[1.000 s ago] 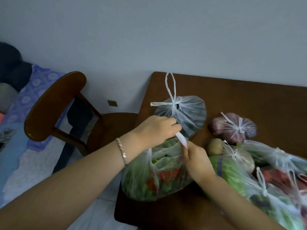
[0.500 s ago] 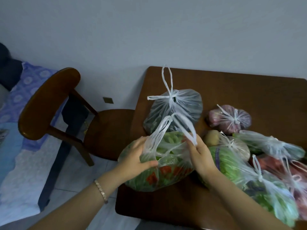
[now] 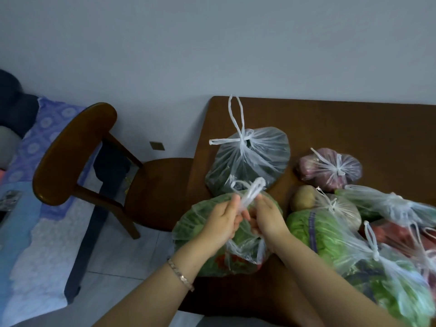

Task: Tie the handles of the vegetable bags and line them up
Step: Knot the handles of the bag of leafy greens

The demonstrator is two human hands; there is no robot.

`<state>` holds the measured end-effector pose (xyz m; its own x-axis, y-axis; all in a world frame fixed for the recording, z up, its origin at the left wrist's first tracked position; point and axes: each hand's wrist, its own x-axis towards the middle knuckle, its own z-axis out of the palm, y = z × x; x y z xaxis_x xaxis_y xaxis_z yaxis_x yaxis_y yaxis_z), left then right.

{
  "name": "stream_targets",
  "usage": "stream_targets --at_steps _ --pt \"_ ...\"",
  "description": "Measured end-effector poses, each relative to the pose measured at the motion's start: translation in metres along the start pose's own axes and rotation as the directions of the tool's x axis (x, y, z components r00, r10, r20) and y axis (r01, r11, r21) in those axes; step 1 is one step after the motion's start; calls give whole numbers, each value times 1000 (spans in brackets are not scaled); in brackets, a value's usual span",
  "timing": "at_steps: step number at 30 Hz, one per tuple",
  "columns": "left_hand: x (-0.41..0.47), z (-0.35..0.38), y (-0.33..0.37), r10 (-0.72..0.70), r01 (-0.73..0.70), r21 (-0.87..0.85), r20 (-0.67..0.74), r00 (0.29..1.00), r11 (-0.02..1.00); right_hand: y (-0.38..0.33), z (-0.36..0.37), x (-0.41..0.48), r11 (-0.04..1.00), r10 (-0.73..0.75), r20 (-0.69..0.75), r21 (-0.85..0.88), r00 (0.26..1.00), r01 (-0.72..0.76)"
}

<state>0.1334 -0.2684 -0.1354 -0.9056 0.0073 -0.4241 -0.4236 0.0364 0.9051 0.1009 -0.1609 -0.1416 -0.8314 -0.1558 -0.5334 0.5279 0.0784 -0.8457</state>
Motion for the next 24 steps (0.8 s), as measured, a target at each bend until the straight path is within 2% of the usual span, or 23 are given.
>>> stream_targets --at_steps 2,6,9,11,14,17,20,22,24 --pt "3 -1 0 -53 54 8 -60 997 999 1 2 -3 995 -73 35 -61 997 75" --pt "9 -2 -1 -187 176 -80 -155 970 981 3 -2 -12 983 -163 150 -54 975 173" --pt "13 0 3 -278 261 -133 -136 951 956 4 -2 -19 964 -210 250 -109 945 243" --pt "15 -1 5 -299 283 -165 -76 951 945 6 1 -22 940 -256 231 -166 939 298" --pt "11 -1 6 -198 199 -230 27 980 953 8 2 -18 934 -317 33 -166 948 318" --pt "8 4 2 -30 8 -195 -112 993 981 6 4 -12 981 -191 -55 7 980 192" --pt "7 7 -4 219 -230 -13 -262 940 973 7 8 -6 988 -21 -113 152 993 38" --pt "6 6 -10 309 -278 164 -218 925 947 9 7 -1 980 65 -149 195 987 -35" --pt "7 2 -15 368 -311 316 -136 920 896 11 2 4 997 31 -192 80 981 -16"
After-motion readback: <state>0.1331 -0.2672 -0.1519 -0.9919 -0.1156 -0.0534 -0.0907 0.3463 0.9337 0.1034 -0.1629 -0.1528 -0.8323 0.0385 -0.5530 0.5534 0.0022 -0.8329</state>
